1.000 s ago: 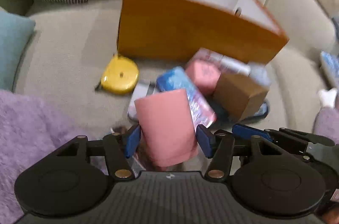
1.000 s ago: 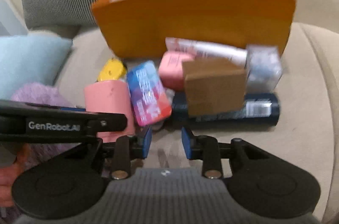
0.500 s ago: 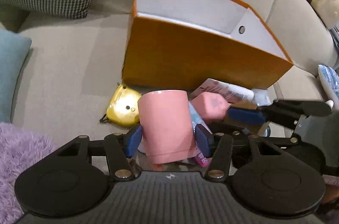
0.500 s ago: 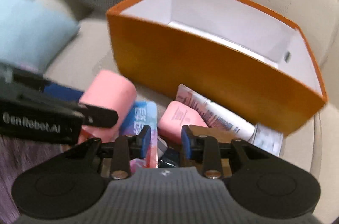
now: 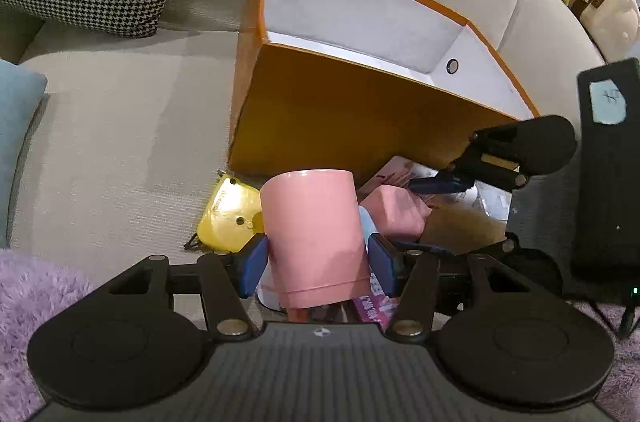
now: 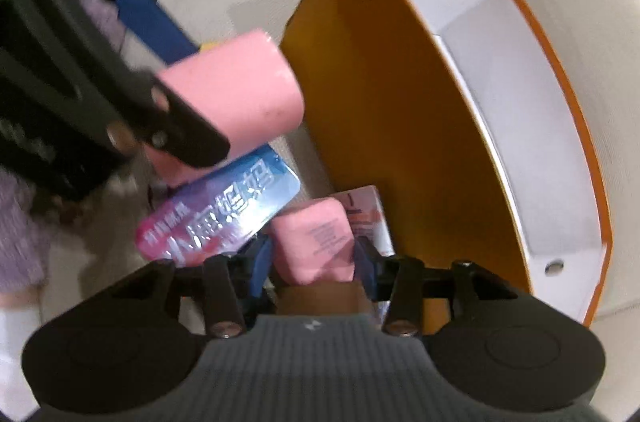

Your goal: Organize rigid objects

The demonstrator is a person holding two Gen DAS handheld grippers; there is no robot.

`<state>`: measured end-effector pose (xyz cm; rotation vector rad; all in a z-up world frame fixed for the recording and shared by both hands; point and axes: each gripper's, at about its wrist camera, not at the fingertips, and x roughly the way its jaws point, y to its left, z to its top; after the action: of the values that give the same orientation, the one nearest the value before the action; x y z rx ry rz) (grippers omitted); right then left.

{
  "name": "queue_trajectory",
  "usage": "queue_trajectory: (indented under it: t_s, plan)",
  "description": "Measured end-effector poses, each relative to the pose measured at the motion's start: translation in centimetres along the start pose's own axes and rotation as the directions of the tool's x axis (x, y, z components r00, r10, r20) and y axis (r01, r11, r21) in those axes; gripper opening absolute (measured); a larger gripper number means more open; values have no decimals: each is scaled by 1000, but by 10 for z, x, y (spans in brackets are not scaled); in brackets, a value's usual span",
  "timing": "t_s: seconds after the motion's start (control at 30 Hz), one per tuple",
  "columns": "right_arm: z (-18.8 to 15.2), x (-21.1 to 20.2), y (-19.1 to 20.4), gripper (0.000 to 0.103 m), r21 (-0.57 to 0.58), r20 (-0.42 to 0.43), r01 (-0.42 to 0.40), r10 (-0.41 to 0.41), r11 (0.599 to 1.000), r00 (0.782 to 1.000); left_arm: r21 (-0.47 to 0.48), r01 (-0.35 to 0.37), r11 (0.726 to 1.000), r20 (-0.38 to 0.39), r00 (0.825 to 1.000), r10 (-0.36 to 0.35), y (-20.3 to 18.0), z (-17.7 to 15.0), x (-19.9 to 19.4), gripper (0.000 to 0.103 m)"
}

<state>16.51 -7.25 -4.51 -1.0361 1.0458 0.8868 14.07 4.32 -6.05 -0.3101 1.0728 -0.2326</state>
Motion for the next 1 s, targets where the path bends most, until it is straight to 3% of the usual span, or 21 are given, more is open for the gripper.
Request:
queue_trajectory:
  t_s: [0.13, 0.27, 0.47, 0.67, 0.9, 1.0]
  plan:
    - [4, 9, -9, 58, -31, -10, -49, 49, 998, 999, -22, 3, 1000, -26, 1000, -3, 8, -3, 4, 63]
    - [6, 24, -15, 55, -13, -30, -86, 85, 996, 996, -40, 18, 999, -24, 1000, -19, 13, -3, 3, 63]
    - [-1, 17, -8, 52, 8, 10, -17, 17, 1000, 1000, -50, 25, 998, -23, 999, -26, 16, -2, 4, 63]
    - [-17, -10, -12, 51, 225, 115, 3, -30, 974, 993, -31, 16, 999, -18, 1000, -16, 15, -4, 4, 64]
    - [-15, -51, -29, 49, 452, 218, -23, -86, 892, 972, -38, 13, 999, 51, 999, -11, 14, -8, -6, 62]
    - [-18, -59, -37, 45, 514, 251, -48, -96, 857, 963, -61, 63, 996, 95, 994, -57, 15, -7, -19, 61]
